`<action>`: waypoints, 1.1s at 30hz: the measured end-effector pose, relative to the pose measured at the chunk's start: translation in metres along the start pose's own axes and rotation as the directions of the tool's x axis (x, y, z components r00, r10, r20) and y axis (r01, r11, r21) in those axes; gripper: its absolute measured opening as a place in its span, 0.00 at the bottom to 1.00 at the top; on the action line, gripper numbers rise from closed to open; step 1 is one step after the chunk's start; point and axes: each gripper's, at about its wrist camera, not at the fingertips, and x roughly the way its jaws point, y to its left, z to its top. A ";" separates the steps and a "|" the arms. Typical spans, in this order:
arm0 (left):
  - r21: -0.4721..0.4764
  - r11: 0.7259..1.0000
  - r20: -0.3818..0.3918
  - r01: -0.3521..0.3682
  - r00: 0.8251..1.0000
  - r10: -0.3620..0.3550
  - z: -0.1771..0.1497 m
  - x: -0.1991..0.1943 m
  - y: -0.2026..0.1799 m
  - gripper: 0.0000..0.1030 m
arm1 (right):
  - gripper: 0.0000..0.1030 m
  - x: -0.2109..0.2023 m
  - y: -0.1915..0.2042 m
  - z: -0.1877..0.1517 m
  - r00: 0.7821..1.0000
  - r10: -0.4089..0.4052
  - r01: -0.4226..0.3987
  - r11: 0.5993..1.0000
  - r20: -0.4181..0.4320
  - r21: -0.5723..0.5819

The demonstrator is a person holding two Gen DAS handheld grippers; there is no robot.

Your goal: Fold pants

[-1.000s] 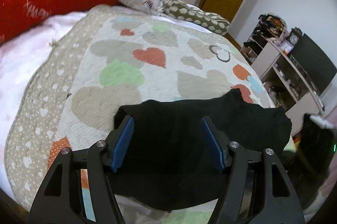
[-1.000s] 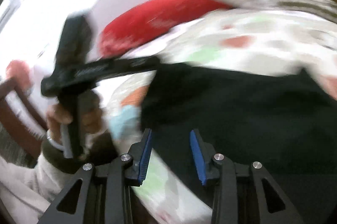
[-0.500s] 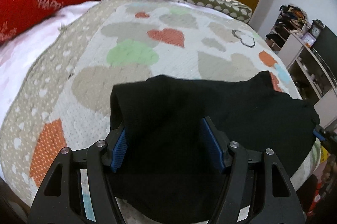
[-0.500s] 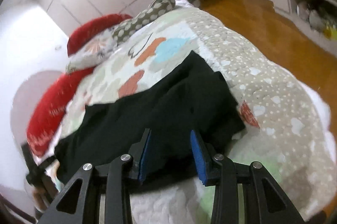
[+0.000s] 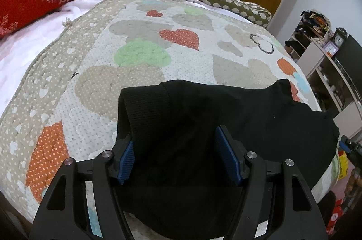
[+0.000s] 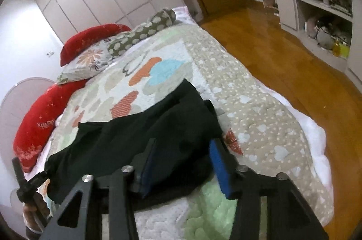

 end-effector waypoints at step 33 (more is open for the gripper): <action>0.045 0.996 0.078 -0.073 0.995 0.069 0.002 -0.039 -0.026 0.64 | 0.32 -0.042 0.003 0.007 0.992 -0.107 0.113 0.989 0.068 -0.096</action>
